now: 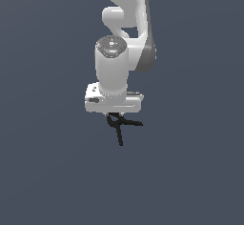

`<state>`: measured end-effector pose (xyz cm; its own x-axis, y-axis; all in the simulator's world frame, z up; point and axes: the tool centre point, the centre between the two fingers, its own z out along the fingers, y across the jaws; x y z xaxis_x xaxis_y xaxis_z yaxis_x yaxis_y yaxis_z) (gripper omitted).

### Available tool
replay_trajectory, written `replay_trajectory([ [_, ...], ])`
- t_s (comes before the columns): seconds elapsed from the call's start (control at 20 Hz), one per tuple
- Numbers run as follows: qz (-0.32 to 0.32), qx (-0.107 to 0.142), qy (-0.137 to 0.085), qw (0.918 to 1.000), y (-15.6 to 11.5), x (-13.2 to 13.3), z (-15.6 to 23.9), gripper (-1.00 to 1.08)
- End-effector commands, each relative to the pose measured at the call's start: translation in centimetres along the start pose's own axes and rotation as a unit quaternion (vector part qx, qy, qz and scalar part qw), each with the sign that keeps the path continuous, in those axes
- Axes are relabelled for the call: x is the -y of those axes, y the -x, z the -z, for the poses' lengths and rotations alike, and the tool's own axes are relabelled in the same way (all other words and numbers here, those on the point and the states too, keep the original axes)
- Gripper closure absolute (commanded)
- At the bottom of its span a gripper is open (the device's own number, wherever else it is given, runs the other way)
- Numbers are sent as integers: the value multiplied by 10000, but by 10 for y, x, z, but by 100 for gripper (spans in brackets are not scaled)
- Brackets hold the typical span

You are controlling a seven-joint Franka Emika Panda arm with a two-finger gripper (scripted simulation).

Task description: Pick up the object and move it to a goal position.

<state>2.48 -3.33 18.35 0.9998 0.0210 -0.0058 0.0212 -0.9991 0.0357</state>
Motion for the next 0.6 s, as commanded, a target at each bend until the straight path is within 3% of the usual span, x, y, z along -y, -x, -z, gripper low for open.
replay_trajectory([
  [0.0, 55, 96, 20, 9999, -6, 2, -7, -20],
  [0.55, 392, 703, 158, 9966, -37, 15, -56, -20],
])
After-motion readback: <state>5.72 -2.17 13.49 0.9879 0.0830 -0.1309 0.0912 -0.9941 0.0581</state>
